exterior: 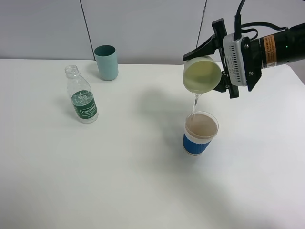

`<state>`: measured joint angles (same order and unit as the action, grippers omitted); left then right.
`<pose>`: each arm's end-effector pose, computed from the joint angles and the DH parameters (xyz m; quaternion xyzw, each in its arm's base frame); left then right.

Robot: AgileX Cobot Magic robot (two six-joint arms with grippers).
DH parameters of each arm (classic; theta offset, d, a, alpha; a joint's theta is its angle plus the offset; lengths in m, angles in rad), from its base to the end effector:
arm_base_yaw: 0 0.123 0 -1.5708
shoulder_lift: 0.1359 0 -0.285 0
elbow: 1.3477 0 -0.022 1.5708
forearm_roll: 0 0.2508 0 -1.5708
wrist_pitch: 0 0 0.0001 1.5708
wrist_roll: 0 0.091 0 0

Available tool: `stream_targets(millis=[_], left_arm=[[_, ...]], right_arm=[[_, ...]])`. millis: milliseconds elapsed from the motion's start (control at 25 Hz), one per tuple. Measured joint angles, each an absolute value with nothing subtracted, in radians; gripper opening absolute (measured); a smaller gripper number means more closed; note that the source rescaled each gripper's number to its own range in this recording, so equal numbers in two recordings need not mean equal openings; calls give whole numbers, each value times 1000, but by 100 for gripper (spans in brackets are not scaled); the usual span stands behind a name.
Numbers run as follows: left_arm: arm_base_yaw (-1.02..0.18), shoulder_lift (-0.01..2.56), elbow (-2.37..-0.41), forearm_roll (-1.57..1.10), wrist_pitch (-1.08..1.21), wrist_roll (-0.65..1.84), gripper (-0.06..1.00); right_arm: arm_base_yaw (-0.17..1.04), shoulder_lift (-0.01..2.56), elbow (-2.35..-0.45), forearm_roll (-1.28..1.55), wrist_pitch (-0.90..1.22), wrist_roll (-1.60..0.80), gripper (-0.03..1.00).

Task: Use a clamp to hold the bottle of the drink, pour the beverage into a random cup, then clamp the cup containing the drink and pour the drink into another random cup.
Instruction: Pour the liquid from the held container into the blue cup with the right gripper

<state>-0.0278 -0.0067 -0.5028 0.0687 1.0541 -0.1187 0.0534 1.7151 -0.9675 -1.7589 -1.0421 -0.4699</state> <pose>-0.0059 0.0056 0.2787 -0.0399 0.8476 -0.0044 0.5292 0.3131 0.0940 0.2206 -0.8349 0.1461 -0.0596 0.5272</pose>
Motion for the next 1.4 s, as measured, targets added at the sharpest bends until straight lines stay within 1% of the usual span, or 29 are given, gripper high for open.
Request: stream_targets(millis=[1400], left_arm=[[-28, -7, -503, 69, 1054, -119, 100]], right_arm=[[53, 1715, -967, -1757, -1073, -668, 2]])
